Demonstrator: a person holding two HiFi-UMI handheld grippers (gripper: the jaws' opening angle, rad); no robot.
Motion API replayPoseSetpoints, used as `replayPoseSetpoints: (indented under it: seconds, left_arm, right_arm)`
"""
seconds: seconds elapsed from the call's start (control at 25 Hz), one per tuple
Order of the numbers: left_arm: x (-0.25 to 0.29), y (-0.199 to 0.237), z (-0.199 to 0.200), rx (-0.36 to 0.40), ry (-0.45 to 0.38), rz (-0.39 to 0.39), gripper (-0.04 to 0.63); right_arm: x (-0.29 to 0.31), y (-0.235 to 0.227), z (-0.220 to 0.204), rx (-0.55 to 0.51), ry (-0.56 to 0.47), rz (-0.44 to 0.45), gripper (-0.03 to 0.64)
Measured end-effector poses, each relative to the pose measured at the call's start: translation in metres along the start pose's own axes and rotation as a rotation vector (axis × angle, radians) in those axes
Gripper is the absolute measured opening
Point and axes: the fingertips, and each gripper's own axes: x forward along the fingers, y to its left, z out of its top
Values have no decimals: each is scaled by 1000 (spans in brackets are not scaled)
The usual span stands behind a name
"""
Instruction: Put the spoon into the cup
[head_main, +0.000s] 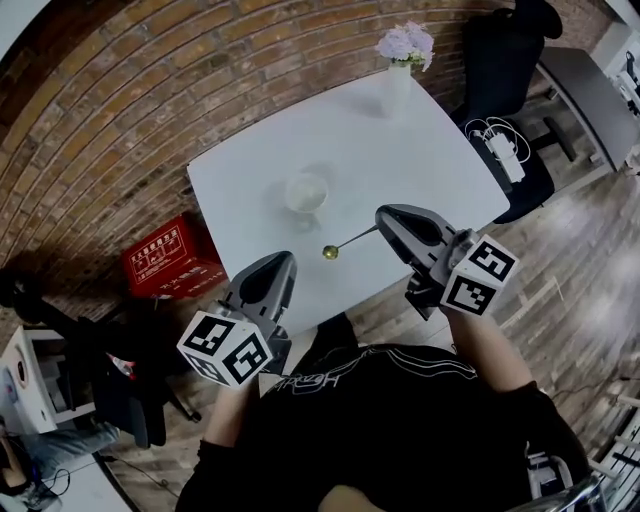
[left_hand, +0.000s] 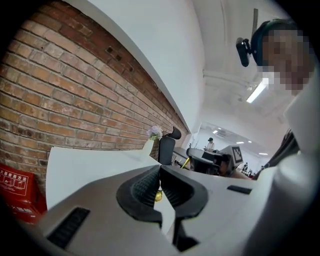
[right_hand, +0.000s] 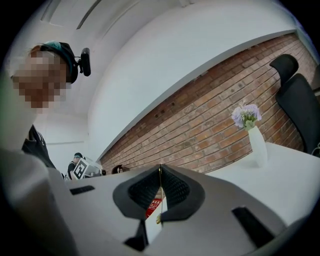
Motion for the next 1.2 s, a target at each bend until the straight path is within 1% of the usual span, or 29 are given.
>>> replayPoseSetpoints:
  seconds: [0.24,0.36,0.56,0.8,1.0,1.2]
  left_arm:
    - [25,52,10,-39,29,35,5]
    - [36,73,10,-63,45,52,5]
    - [48,103,-1,-107,81,78,5]
    - [60,125,-19,-152,118,89,5]
    - [65,139,-32,-187,139,99,5]
    - [70,152,-49,-208,168,117,5]
  right_arm:
    - [55,-37,2,19,24,6,-3]
    - [77,-60,0,26,33,-11,-3]
    - [105,-93,-13,38,56,-46,-3]
    - [124,-120,-33,53,77,-86,-3]
    - [137,-133,-50,74,105,-102,-3]
    - [147,-144,-70,70,136,-117,-3]
